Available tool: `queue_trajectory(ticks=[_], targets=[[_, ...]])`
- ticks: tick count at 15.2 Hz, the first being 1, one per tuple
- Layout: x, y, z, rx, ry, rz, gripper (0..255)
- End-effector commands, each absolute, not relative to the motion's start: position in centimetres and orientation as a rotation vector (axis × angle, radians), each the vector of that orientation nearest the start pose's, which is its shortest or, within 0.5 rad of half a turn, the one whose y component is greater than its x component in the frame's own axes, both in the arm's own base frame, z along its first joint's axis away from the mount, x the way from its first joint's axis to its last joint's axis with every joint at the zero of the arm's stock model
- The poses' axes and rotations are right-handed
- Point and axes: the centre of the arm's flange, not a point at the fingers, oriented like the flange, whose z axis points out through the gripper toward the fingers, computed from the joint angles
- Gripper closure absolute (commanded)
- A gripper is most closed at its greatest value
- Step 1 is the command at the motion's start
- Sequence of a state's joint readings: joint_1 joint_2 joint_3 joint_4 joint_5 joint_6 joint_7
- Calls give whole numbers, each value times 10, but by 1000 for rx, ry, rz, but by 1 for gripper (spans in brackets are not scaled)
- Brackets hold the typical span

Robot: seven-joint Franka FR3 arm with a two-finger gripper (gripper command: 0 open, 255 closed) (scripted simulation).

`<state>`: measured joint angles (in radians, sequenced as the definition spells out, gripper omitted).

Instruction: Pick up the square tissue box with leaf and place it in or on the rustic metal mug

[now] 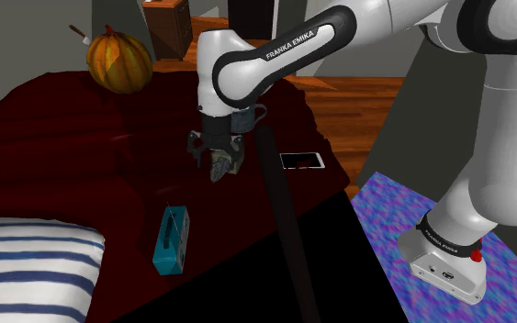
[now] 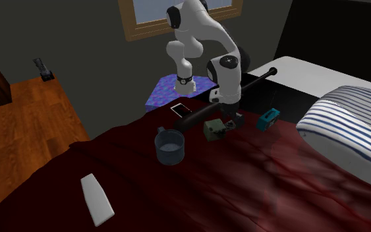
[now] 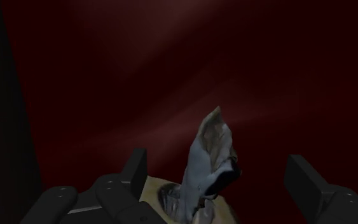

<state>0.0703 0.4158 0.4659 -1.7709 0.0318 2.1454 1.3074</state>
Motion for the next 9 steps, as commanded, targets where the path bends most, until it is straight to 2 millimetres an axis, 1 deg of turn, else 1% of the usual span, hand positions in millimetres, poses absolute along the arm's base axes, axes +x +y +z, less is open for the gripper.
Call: queue_trajectory(ticks=[1,7,8,9], targets=[[568,311,346,-2753,1202,250,0],[568,311,346,-2753,1202,250,0],[568,311,346,-2753,1202,250,255],[568,311,346,-2753,1202,250,255]])
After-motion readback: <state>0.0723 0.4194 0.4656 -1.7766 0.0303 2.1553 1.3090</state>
